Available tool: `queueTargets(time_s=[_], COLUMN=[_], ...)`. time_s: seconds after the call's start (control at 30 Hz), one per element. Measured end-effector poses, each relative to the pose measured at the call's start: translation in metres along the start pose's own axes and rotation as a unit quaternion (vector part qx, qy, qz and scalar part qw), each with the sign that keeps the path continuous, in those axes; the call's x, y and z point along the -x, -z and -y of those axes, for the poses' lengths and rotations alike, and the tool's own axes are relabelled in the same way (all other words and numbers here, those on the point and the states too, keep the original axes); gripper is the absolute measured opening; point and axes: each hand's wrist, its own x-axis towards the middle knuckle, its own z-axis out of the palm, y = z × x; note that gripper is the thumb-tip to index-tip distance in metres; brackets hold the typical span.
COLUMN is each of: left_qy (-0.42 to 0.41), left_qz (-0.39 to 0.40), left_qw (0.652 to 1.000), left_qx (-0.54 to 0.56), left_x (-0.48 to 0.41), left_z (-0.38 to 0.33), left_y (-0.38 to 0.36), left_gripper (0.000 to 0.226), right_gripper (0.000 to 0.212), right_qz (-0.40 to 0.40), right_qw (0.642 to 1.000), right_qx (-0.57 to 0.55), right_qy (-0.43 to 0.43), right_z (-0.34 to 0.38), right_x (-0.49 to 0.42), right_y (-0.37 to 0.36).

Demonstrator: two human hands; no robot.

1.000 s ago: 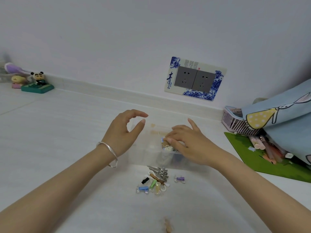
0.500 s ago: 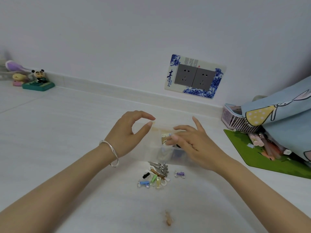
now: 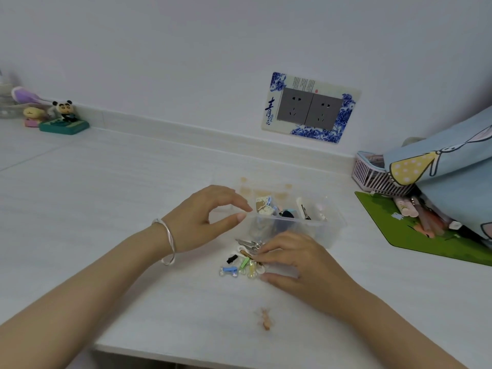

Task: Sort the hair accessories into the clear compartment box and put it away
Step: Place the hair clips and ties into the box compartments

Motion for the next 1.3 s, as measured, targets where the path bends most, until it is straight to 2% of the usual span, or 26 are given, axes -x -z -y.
queueTargets(time_s=[0.2, 0.37, 0.57, 0.7, 0.83, 1.03, 1.13, 1.3], left_qy=[0.005, -0.001, -0.006, -0.002, 0.004, 0.013, 0.012, 0.013], left_qz=[-0.009, -0.015, -0.019, -0.020, -0.018, -0.013, -0.010, -0.015], left_qw=[1.000, 1.000, 1.000, 1.000, 1.000, 1.000, 1.000, 1.000], left_qx=[0.001, -0.001, 0.000, -0.001, -0.002, -0.004, -0.004, -0.004], left_x=[0.001, 0.000, 0.001, 0.001, 0.001, 0.001, 0.001, -0.001], left_z=[0.001, 0.000, -0.001, 0.000, 0.000, 0.001, 0.000, 0.002], left_y=[-0.001, -0.002, -0.003, -0.004, -0.004, -0.005, -0.005, -0.005], left_gripper=[0.029, 0.029, 0.030, 0.030, 0.029, 0.031, 0.034, 0.034], right_gripper=[0.021, 0.018, 0.030, 0.023, 0.020, 0.011, 0.011, 0.014], right_qz=[-0.040, -0.040, -0.012, -0.037, -0.070, -0.105, -0.131, -0.216], right_qw=[0.993, 0.994, 0.999, 0.998, 0.996, 0.982, 0.951, 0.893], right_qx=[0.093, 0.088, 0.026, 0.052, 0.032, -0.101, -0.210, -0.344], right_qy=[0.068, 0.042, -0.033, -0.020, -0.043, -0.122, -0.183, -0.195], right_z=[0.002, 0.003, 0.007, 0.011, 0.009, 0.011, 0.012, 0.006], right_x=[0.004, 0.005, 0.000, 0.002, 0.002, 0.002, 0.000, -0.017], right_y=[-0.002, -0.002, -0.004, -0.005, -0.005, 0.000, 0.006, 0.033])
